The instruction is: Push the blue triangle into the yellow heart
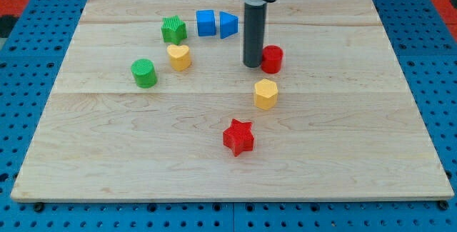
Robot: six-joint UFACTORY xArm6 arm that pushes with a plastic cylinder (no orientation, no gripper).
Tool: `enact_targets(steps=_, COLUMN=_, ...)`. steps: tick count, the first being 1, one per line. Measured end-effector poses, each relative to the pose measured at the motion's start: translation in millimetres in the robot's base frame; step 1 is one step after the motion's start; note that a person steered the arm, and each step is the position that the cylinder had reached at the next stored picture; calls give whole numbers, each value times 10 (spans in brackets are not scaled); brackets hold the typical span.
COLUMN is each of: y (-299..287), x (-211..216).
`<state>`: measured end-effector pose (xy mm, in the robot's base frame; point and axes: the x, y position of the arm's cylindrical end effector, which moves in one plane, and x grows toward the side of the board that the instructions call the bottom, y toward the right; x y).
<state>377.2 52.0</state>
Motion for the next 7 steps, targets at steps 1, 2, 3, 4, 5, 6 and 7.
enact_targets(steps=1, y=99, x=-52)
enact_targets(steps=2, y=-88, x=-473)
enact_targets(steps=3, y=58, x=-992)
enact_targets(steps=4, y=-300, x=-1148)
enact_targets(steps=5, y=-566, x=-877)
enact_targets(steps=6, y=-776, x=-877)
enact_targets(steps=7, y=-1318, x=-877)
